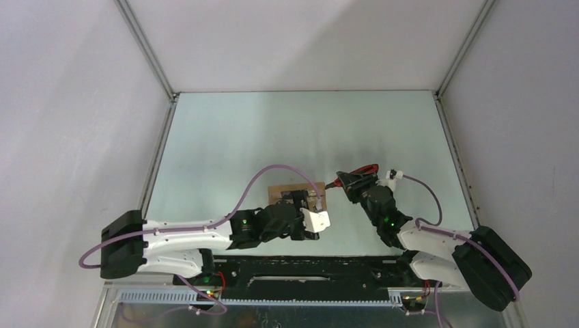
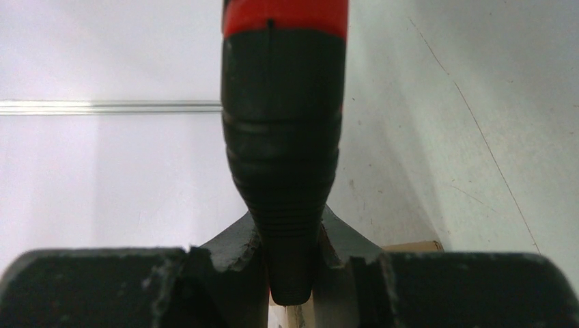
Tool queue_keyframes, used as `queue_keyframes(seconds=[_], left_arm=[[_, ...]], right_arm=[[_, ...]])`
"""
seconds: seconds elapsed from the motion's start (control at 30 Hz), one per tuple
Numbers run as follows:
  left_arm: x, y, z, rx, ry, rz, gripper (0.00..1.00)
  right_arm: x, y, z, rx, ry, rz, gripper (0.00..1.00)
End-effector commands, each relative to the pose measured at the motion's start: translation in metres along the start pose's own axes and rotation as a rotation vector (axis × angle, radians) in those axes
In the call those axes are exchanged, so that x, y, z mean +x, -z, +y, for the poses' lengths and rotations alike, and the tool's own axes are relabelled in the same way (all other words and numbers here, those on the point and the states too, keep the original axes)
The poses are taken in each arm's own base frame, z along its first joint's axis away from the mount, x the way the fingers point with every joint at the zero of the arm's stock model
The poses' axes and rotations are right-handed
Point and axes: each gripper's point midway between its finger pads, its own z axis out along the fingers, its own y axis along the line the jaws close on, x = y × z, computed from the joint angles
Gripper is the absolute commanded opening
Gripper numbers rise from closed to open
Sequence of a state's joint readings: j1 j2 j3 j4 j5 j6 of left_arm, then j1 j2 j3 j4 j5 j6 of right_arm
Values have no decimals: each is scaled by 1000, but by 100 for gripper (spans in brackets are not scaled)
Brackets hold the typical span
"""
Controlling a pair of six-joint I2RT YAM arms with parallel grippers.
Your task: Unpack the express box
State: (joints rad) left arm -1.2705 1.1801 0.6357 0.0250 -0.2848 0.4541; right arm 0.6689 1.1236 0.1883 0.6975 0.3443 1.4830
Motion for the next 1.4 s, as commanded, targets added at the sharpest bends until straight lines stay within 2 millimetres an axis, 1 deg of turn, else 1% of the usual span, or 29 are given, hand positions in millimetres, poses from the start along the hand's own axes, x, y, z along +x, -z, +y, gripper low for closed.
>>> queue_keyframes(seconds=[0.0,0.17,0.4,0.67,1.0,1.17,1.27,1.37], left_arm=[[5,-2,-4,-1,-5,2,100],[5,-1,-3,-3,-1,5,100],[5,-1,-3,-7,5,3,100],[5,-2,-5,-1,6,1,100],[8,-5,-6,-5,6,7,100],[11,-7,-3,-32,10,19,100],[15,-8,4,-69,49,22,100],[15,-9,10,-97,72,4,100]], right_arm=[[-1,-3,26,-66,-33,-13,0],[-8,-5,20,-48,-37,-32,0],[-12,-7,20,-52,-41,-43,0],[-5,-11,21,-72,-60,-19,0],[-4,-5,25,-102,-96,-7,0],[2,-3,24,-95,-86,20,0],[6,0,20,-95,-84,43,0],[8,3,13,-70,-68,52,0]])
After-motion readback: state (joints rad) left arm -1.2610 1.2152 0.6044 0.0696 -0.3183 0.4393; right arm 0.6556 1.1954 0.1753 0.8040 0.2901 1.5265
